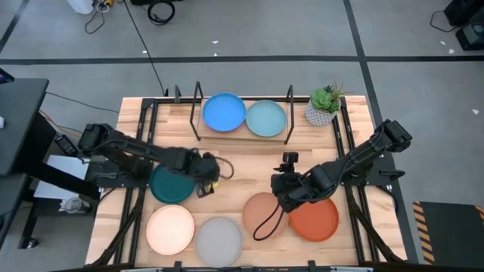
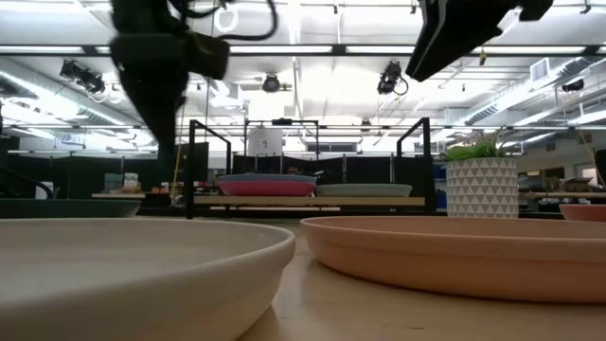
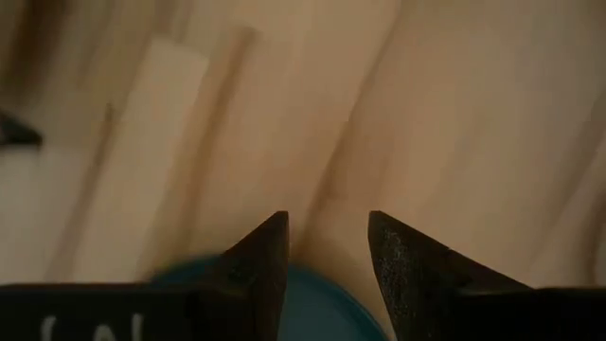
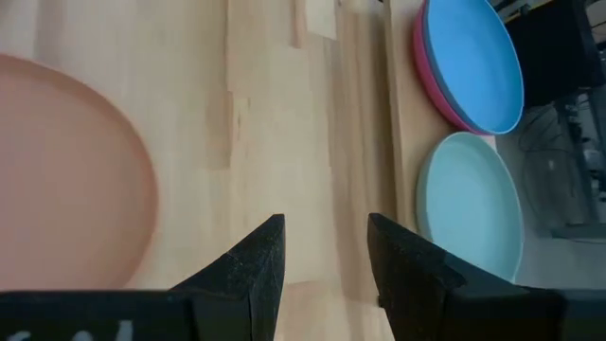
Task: Place and stack plates onto a shelf
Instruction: Stack the dark green plate on top of the blue plate on the shelf
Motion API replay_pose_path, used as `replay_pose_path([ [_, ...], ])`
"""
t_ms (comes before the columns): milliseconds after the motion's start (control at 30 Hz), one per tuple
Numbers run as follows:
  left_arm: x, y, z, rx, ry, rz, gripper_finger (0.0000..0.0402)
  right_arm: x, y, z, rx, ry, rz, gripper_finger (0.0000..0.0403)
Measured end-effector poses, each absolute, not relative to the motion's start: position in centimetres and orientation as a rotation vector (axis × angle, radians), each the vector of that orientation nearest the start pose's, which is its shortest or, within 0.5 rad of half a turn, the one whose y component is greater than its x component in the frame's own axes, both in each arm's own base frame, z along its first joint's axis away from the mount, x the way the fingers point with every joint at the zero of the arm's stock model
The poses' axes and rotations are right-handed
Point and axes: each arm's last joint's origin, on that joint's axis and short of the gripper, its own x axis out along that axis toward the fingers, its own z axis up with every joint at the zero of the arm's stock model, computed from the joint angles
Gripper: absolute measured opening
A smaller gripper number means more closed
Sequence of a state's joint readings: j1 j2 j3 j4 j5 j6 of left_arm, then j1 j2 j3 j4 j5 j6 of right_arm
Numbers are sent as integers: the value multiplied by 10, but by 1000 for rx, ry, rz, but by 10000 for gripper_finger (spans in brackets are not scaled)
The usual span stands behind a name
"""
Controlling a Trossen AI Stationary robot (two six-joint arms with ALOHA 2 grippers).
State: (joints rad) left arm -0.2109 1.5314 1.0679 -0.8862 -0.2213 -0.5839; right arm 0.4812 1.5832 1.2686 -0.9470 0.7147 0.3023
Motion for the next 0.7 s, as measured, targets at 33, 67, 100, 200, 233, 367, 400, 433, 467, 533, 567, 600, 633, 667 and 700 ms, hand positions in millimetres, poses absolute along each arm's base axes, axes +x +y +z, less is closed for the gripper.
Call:
replay_pose_path([
  [33, 270, -57, 218, -227, 1257, 407, 154, 277, 121, 263, -448, 992, -350, 158],
  [67, 268, -62, 217, -239, 1253, 429, 153, 278, 119, 263, -459, 998, -349, 158],
  [100, 265, -68, 217, -245, 1246, 453, 153, 279, 117, 263, -474, 1004, -347, 158],
  [200, 257, -83, 213, -267, 1241, 497, 148, 283, 108, 263, -516, 1023, -346, 158],
  [233, 255, -87, 212, -279, 1238, 511, 146, 285, 104, 264, -531, 1027, -352, 158],
  [367, 246, -103, 209, -323, 1229, 586, 142, 292, 90, 265, -568, 1030, -385, 158],
  [400, 245, -106, 207, -322, 1221, 609, 142, 293, 86, 265, -571, 1029, -389, 158],
  [433, 244, -109, 204, -323, 1212, 629, 141, 295, 83, 265, -569, 1028, -396, 158],
  [467, 243, -112, 201, -312, 1216, 652, 141, 297, 80, 266, -572, 1028, -399, 158],
  [533, 241, -118, 194, -298, 1227, 688, 141, 301, 76, 266, -577, 1010, -399, 158],
  [567, 240, -120, 190, -289, 1238, 706, 141, 303, 73, 266, -585, 1002, -396, 158],
  [600, 240, -122, 187, -286, 1247, 724, 141, 305, 72, 265, -601, 1000, -389, 158],
  [633, 239, -124, 183, -283, 1253, 736, 141, 307, 70, 266, -611, 992, -378, 158],
  [667, 239, -126, 181, -278, 1258, 748, 141, 310, 69, 266, -611, 972, -367, 158],
  [700, 239, -127, 178, -274, 1264, 757, 141, 312, 68, 267, -613, 960, -350, 158],
])
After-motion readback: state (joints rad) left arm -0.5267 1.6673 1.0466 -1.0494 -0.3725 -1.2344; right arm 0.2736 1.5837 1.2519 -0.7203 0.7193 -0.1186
